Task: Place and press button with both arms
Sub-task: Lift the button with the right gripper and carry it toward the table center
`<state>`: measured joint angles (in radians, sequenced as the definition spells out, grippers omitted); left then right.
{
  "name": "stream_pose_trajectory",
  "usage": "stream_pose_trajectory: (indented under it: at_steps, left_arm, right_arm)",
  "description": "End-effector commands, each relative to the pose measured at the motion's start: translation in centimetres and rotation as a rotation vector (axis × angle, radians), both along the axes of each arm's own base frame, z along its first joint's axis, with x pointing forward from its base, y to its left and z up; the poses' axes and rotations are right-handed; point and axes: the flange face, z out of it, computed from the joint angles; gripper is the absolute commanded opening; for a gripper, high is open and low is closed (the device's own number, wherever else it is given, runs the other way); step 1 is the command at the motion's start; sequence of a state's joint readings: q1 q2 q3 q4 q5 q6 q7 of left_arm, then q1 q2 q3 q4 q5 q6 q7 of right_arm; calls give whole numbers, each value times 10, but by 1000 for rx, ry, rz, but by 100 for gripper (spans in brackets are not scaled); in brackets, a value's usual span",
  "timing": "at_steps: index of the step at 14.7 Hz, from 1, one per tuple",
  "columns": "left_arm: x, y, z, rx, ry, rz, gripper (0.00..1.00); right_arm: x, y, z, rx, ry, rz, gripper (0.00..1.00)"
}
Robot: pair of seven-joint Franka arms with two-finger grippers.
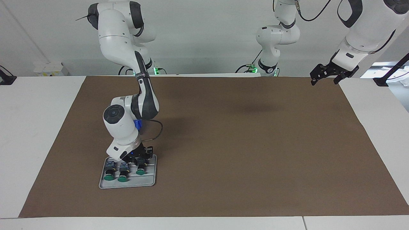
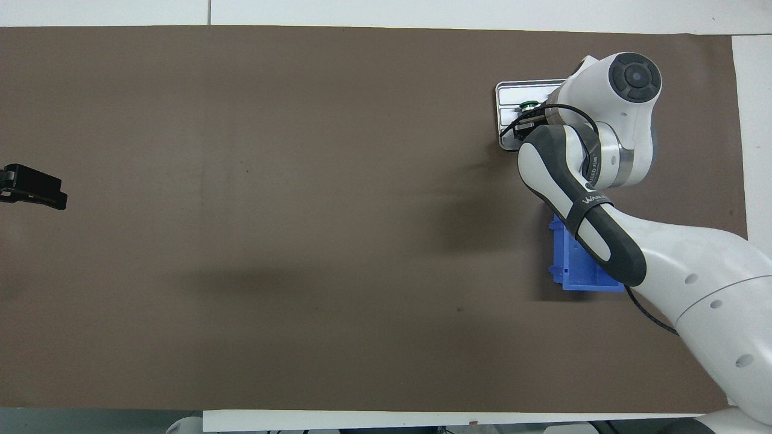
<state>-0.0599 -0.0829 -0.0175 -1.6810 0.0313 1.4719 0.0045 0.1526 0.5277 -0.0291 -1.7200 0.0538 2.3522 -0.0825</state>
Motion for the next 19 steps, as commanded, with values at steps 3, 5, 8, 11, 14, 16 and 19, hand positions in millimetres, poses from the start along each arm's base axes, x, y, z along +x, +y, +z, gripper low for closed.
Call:
stream_pose_trajectory:
  at_steps: [3, 5, 8, 11, 14, 16, 19]
  left_arm:
    - [-6, -2, 2, -8, 5, -17, 100]
    - [-6, -2, 3, -8, 2, -17, 100]
    - [-6, -2, 3, -8, 1, -17, 100]
    - [-6, -3, 2, -8, 4, -17, 100]
    - [-6, -3, 3, -8, 1, -17, 100]
    - [-6, -3, 2, -8, 2, -17, 100]
    - [-6, -5, 2, -7, 4, -20, 100]
  right_arm:
    - [10, 10, 49, 17, 64, -28, 0]
    - [2, 30, 82, 34, 112, -133, 0]
    - [-34, 116, 122, 43, 163, -325, 0]
    - [-68, 197, 129, 32, 182, -467, 0]
    - [-105, 265, 130, 30, 191, -668, 0]
    - [-126, 293, 129, 25, 196, -834, 0]
    - [-151, 329, 118, 12, 198, -1061, 0]
